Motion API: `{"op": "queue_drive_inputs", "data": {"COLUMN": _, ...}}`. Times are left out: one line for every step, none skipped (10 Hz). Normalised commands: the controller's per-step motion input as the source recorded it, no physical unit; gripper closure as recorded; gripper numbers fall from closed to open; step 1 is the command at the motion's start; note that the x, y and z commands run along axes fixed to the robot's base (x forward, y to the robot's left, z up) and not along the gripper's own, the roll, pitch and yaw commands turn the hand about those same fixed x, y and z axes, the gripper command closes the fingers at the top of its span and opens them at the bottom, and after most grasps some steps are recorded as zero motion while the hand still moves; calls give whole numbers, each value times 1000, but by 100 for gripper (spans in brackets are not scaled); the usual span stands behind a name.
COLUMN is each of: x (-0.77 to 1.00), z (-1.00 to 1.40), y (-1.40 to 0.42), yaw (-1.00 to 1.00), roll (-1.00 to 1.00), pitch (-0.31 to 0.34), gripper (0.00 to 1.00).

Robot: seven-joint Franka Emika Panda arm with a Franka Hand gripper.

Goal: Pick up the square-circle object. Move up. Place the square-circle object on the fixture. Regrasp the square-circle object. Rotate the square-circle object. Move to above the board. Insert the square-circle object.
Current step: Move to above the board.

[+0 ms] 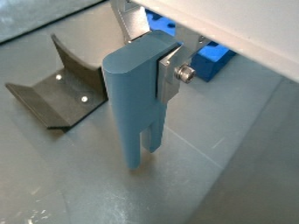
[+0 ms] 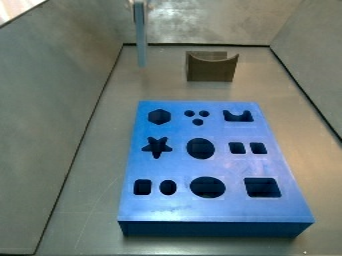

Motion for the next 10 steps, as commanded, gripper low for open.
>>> {"op": "queue_drive_inputs", "data": {"x": -229, "z": 1000, "y": 10, "yaw": -51, "roll": -17, "pitch": 40, "gripper": 100}}
{"op": "queue_drive_inputs", "data": {"x": -221, "z": 1000, "y": 9, "yaw": -34, "roll": -32, "pitch": 25, "gripper": 100}}
{"op": "queue_drive_inputs", "data": {"x": -210, "z": 1000, "y": 8, "yaw": -23, "roll": -53, "pitch": 13, "gripper": 100}}
{"op": "queue_drive_inputs", "data": {"x": -200, "z": 1000, "y": 7, "yaw": -22, "roll": -68, "pitch": 12, "gripper": 100}}
{"op": "queue_drive_inputs", "data": {"x": -190, "z": 1000, "y": 6, "yaw": -19, "roll": -82, "pitch": 9, "gripper": 100}}
{"op": "queue_drive_inputs", "data": {"x": -178, "z": 1000, "y": 6, "yaw": -18, "roll": -95, "pitch": 9, "gripper": 100}}
{"op": "queue_drive_inputs", "data": {"x": -159, "z": 1000, "y": 6, "yaw": -18, "roll": -113, "pitch": 17, "gripper": 100}}
{"op": "queue_drive_inputs", "data": {"x": -138, "z": 1000, "y": 7, "yaw": -19, "roll": -124, "pitch": 24, "gripper": 100}}
{"op": "queue_drive_inputs", "data": {"x": -124, "z": 1000, "y": 8, "yaw": -19, "roll": -129, "pitch": 33, "gripper": 100}}
{"op": "queue_drive_inputs", "data": {"x": -86, "z": 972, "y": 10, "yaw": -14, "roll": -134, "pitch": 51, "gripper": 100}}
